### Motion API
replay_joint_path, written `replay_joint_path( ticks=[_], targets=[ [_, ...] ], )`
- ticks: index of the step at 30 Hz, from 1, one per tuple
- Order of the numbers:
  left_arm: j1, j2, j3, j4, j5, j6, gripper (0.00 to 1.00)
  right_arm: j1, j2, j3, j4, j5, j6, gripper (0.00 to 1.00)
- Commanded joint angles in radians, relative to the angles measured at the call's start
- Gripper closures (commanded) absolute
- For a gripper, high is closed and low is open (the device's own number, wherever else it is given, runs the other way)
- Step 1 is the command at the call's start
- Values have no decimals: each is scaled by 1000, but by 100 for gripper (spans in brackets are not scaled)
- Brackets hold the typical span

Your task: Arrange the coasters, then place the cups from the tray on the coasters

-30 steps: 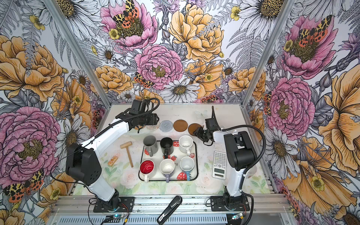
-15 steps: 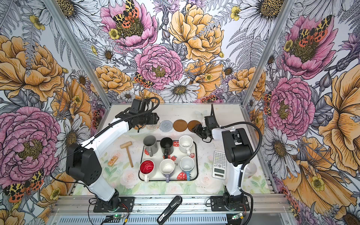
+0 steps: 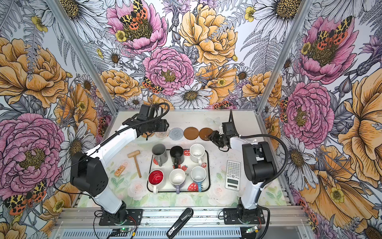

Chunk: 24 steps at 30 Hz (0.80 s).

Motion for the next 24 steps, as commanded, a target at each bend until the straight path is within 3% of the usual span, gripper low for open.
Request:
replay_joint_path(
  ticks=[1,12,24],
  targets=[
    [-9,-41,13,-2,3,-12,35,-36,-117,-25,-45,-2,-41,47],
    [-9,-86,3,-1,-10,-14,35,-166,-197,-147,-154,112,-94,47],
    [-18,-80,14,0,-33,-47,35,-181,-82,-146,-155,122,-125,47]
  ],
)
